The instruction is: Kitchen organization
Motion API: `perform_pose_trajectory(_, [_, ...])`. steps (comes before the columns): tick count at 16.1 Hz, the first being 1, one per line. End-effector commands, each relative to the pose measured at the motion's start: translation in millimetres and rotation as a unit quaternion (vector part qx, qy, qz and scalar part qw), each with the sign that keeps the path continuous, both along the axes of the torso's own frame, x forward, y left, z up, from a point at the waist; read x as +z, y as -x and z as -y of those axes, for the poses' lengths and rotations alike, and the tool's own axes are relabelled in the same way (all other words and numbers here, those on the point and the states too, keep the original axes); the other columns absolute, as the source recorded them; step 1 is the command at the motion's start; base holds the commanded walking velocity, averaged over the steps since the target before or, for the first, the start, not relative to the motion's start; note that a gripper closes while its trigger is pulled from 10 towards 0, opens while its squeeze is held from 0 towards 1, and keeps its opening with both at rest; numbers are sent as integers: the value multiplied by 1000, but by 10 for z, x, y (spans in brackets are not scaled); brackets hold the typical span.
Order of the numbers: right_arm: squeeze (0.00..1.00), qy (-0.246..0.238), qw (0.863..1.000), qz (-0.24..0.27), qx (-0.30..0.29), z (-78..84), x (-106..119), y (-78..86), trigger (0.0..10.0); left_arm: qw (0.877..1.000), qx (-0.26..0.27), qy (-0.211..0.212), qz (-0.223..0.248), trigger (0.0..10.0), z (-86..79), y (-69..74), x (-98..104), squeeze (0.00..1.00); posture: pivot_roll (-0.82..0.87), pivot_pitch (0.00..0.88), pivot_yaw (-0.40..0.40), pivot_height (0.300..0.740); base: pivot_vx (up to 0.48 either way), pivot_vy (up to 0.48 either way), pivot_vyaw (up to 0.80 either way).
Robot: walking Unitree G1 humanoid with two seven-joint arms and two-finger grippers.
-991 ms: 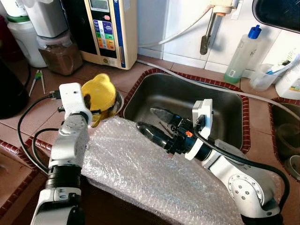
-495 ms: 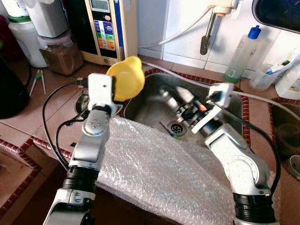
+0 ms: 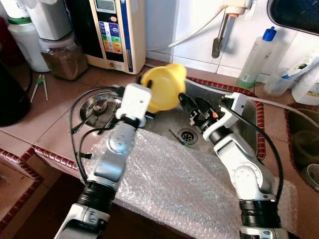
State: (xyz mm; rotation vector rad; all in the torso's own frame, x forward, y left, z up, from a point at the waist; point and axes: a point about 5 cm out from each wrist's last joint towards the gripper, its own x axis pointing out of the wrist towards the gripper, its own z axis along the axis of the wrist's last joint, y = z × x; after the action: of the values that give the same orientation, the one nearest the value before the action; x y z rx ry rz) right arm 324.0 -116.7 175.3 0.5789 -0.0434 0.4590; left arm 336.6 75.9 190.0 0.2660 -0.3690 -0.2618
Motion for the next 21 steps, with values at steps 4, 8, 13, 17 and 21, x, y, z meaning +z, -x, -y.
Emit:
perform_pose_trajectory(4, [0,3,998,2,-69,87,1,-111,0,999,-31,-3,23,0,135,102,51,0,5,90,10,740,0,0,0])
perform_pose_trajectory(8, [0,22,996,-6,-82,63,-32,-185,0,999,-44,-2,26,0,175,134,57,0,15,106,12,740,0,0,0])
perform_pose_trajectory(13, [0,74,997,-12,-14,-85,-127,-155,0,998,-48,-5,29,0,189,129,90,0,24,113,13,740,0,0,0])
perform_pose_trajectory(17, [1000,90,994,-19,51,-216,-195,-87,10000,999,-46,-5,28,0,169,122,84,0,27,105,14,740,0,0,0])
perform_pose_trajectory(21, [1000,145,988,-30,38,-227,-291,-114,4745,998,-47,-6,32,0,169,110,109,0,31,91,16,740,0,0,0])
